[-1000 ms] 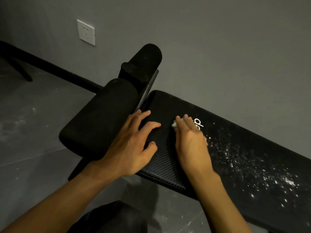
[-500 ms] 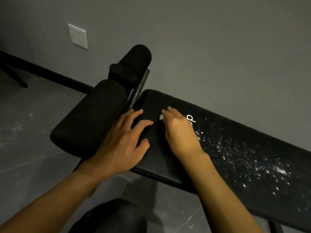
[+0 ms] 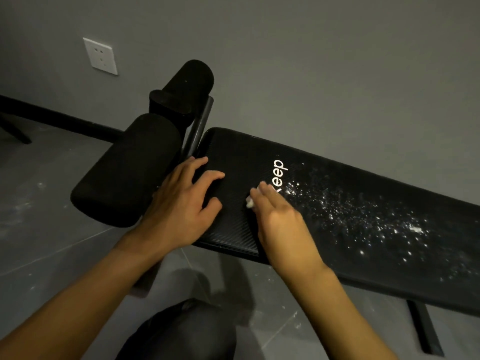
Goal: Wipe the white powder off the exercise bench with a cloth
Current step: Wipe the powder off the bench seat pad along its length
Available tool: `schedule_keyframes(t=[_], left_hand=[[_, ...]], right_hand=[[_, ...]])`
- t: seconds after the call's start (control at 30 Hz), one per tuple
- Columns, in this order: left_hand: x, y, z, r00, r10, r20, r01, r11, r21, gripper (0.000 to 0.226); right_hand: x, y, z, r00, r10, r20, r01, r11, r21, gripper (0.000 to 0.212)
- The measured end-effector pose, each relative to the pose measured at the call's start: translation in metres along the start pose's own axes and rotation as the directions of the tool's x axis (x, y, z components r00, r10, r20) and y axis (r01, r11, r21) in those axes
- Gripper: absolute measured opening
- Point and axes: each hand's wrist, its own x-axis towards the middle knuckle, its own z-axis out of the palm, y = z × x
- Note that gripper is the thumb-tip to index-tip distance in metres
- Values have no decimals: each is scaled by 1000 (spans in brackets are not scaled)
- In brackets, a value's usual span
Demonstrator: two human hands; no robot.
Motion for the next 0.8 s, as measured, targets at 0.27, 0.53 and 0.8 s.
schedule_keyframes(t=[0.27, 0.53, 0.8], left_hand=[[-7, 28, -1, 991, 132, -37, -120, 965, 235, 45], [10, 60, 21, 989, 146, 35, -150, 964, 217, 46], [10, 56, 25, 991, 128, 34, -132, 975, 180, 48]], right_hand=[[-55, 0, -8, 994, -102, 39, 100, 993, 60, 64], [-30, 16, -10, 999, -45, 0, 45, 995, 89, 46], [-50, 27, -7, 989, -144, 15, 143, 988, 66, 65]])
